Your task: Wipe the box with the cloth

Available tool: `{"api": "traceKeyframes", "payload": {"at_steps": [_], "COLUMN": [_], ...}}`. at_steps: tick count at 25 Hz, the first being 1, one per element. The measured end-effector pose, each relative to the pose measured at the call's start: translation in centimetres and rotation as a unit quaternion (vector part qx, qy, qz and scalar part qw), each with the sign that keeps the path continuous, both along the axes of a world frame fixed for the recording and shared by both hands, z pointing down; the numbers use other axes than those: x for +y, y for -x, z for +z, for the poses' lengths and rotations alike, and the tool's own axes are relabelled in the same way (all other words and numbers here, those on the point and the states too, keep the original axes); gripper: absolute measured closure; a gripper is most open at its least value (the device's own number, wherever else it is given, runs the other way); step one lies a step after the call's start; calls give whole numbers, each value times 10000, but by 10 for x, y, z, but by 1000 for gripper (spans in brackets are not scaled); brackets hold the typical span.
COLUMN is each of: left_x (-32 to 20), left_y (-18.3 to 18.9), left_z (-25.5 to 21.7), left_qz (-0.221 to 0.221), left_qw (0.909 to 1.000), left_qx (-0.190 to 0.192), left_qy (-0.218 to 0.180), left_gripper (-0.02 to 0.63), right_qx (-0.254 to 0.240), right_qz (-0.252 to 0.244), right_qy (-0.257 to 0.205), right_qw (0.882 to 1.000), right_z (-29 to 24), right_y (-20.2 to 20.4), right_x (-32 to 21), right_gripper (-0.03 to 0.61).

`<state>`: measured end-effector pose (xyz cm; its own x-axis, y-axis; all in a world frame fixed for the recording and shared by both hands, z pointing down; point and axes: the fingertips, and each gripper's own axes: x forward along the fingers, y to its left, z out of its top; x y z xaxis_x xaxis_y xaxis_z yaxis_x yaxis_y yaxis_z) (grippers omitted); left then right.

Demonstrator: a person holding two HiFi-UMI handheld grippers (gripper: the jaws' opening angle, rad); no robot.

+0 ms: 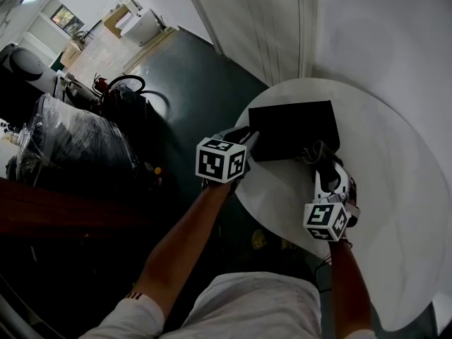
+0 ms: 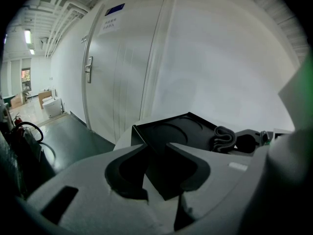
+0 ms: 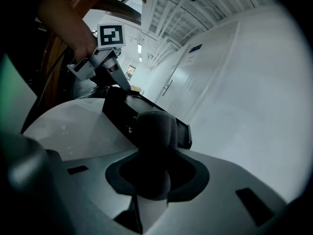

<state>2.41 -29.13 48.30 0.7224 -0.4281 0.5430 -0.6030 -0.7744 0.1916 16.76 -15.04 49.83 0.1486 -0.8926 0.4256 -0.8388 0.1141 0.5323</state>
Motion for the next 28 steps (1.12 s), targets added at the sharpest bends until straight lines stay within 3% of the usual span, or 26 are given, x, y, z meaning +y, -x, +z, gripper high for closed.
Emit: {"api": "traceKeyframes", "payload": {"at_steps": [9,14,20,25,28], "left_x": [0,11,43,76,94], "left_y": [0,2,-5,-12,-12], "left_z": [1,-9,-67,-126,-156], "left_qz": [31,211,557,858,965], "left_qw": [9999,9992,9927,9764,9655], "left_qx": [-83,-197,508,1162,1477], "left_qy": [-55,-274,-944,-1605,-1917], "left_gripper": [497,497,514,537,549], "right_qx": [94,-190,-1346,-2089,-2593], "right_qz": [276,184,-360,-964,-1315], "right_qy": [36,-173,-537,-935,-1148], "right_qw": [9996,9995,9888,9687,9499], "right_z": [-2,-28,-77,-129,-157], "right_y": [-41,-43,-15,17,36], "right_x": [17,25,21,15,15], "right_gripper": [483,483,483,483,483]}}
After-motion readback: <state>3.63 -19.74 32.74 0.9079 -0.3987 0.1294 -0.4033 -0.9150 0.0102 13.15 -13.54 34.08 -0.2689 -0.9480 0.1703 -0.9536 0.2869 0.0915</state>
